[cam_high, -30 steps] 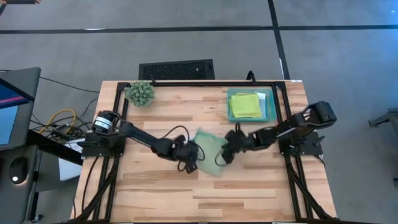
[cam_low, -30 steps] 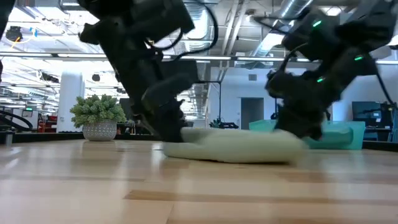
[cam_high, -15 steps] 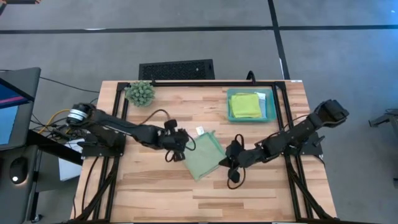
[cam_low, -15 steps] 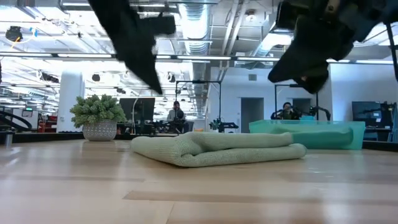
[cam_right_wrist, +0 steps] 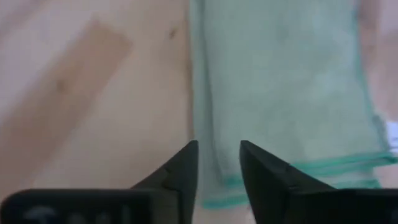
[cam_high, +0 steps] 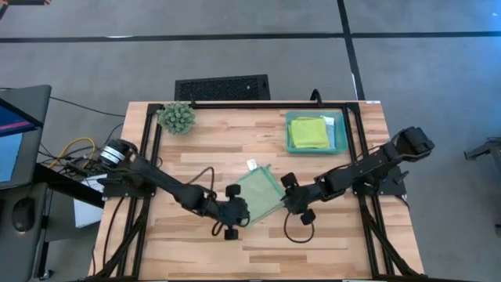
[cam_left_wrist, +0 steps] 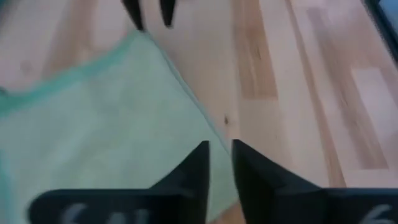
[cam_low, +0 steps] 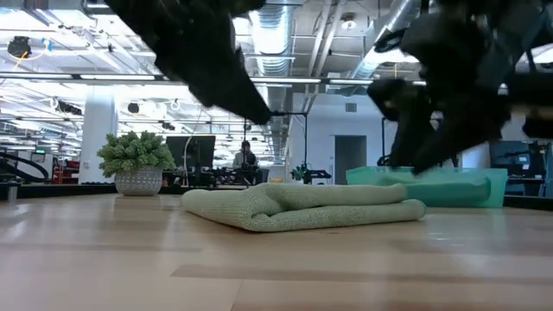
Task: Fold microfiber towels
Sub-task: Stack the light green microfiber cloth on top of the green microfiber in the blue bin
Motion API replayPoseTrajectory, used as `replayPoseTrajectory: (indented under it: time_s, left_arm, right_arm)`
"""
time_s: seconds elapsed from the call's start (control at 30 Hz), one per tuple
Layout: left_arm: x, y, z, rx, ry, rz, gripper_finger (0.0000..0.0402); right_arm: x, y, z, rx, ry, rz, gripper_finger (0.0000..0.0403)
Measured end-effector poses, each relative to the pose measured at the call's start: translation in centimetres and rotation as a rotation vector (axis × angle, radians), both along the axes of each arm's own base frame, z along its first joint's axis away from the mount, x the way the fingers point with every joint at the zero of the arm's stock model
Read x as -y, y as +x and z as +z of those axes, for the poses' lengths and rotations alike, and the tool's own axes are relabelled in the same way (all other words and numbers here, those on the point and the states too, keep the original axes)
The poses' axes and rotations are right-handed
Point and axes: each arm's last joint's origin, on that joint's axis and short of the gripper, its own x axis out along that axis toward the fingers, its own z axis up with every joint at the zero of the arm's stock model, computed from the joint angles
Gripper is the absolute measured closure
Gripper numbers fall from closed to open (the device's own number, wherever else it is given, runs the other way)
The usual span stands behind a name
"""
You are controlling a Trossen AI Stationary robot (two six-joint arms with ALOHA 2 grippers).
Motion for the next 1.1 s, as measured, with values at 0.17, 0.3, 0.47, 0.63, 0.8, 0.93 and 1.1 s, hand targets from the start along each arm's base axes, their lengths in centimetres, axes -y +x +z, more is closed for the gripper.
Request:
replayPoseTrajectory:
  time_s: [0.17,0.3,0.47,0.63,0.8,0.93,1.1]
  left_arm:
    - [1.6,0.5,-2.0,0.005,-0.053,-0.014,0.0262]
    - [2.6,0.5,-1.8,0.057,-0.060,-0.023,0.0199]
    - [3.1,0.1,-1.9,0.070,-0.053,0.046,0.0152]
    - [3.3,-0.6,-2.4,0.000,-0.045,0.068,0.0142]
    - [3.6,-0.8,-3.3,-0.034,-0.012,0.052,0.0141]
    - [4.1,-0.3,-4.9,-0.046,0.002,-0.016,0.0141]
    - [3.9,-0.2,-5.6,-0.024,0.114,0.015,0.0141]
  right_arm:
    - [0.1,0.2,-1.3,-0.041,-0.089,0.079,0.0205]
    - [0.1,0.2,-1.2,-0.035,-0.091,0.080,0.0178]
    - [0.3,0.6,-1.9,-0.057,-0.083,0.079,0.0171]
    - [0.7,1.0,-4.2,-0.156,-0.053,0.050,0.0189]
    - [1.1,1.2,-4.5,-0.178,0.026,-0.056,0.0237]
    - [1.1,1.0,-3.9,-0.159,0.036,-0.069,0.0294]
    - [1.1,1.0,-3.8,-0.156,0.045,-0.110,0.0354]
